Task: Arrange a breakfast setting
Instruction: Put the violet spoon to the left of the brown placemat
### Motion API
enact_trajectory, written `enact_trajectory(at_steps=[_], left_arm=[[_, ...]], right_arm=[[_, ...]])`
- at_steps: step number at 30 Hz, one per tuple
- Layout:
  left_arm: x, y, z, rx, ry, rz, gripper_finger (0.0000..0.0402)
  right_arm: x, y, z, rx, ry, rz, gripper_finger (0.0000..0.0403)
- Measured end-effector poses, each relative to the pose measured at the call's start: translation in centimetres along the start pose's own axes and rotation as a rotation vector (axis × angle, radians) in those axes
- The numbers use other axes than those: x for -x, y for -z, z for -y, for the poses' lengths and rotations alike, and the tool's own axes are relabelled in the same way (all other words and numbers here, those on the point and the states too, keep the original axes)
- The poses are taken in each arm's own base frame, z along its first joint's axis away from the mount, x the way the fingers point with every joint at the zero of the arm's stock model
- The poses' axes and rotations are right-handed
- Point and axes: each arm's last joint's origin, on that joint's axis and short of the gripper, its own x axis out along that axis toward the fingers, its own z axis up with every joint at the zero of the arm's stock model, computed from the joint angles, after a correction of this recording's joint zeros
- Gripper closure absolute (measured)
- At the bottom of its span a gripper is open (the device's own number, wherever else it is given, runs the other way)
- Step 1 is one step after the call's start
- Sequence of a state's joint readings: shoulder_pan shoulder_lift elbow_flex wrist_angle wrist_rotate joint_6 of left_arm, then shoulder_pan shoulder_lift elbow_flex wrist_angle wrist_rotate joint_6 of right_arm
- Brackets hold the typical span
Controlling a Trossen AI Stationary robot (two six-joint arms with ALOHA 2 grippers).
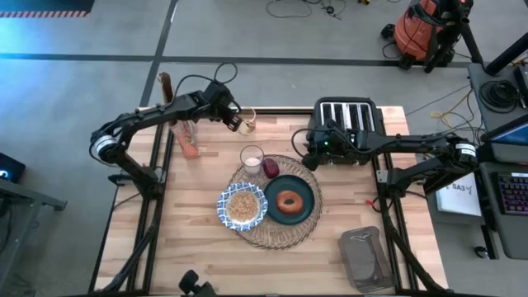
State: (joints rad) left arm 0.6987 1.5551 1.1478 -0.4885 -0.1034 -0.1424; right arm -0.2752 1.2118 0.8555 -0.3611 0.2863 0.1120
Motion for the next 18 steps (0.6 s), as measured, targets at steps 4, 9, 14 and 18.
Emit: enact_trajectory(at_steps=[4,9,14,18], left_arm=[[-0.1,-0.1,-0.8,0.083,-0.012,0.003,0.0322],[-0.2,-0.5,-1.7,0.154,0.033,0.019,0.0322],[-0.2,-0.6,-2.4,0.176,0.068,0.025,0.0322],[-0.2,-0.7,-2.6,0.181,0.064,0.024,0.0322]], right_arm=[[0.0,0.0,0.0,0.000,0.000,-0.001,0.0312],[0.0,0.0,0.0,0.002,0.000,-0.001,0.0312],[0.0,0.0,0.0,0.010,0.000,-0.001,0.0312],[0.0,0.0,0.0,0.021,-0.001,-0.002,0.0312]])
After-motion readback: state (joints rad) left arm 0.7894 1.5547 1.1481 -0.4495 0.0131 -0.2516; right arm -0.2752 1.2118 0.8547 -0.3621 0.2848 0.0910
